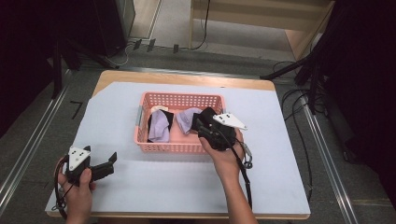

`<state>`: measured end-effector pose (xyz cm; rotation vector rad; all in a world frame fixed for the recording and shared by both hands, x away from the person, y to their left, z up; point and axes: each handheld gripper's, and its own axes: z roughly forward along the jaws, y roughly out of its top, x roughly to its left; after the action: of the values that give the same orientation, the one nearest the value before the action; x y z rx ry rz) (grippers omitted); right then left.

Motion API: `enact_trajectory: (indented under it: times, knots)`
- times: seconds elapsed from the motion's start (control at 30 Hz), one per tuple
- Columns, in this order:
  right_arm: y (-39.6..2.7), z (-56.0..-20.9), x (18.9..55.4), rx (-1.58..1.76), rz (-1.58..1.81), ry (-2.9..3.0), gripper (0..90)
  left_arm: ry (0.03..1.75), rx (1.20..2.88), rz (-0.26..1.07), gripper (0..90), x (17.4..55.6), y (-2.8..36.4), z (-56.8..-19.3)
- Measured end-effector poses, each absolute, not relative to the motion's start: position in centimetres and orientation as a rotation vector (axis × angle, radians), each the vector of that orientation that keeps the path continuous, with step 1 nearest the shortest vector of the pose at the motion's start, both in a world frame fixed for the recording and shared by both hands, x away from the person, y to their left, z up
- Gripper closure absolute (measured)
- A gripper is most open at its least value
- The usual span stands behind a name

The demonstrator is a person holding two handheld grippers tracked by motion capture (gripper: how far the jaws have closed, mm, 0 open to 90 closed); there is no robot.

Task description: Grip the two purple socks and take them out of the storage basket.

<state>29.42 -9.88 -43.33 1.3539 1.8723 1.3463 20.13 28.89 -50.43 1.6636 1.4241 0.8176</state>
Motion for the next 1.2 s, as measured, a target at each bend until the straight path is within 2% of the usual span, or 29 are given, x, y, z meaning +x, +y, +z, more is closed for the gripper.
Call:
enact_trajectory:
  times: [0.67,1.0,1.2]
  knots:
    - [-5.2,-44.0,31.2,1.335,1.332,1.972,49.6,1.420,1.665,0.815,5.6,20.2,28.9,-50.5]
    - [-1.5,-44.8,32.0,1.369,1.287,2.101,55.8,1.421,1.670,0.815,5.6,20.2,28.9,-50.4]
    - [0.1,-45.2,32.5,1.406,1.233,2.157,56.4,1.422,1.668,0.812,5.6,20.2,28.9,-50.4]
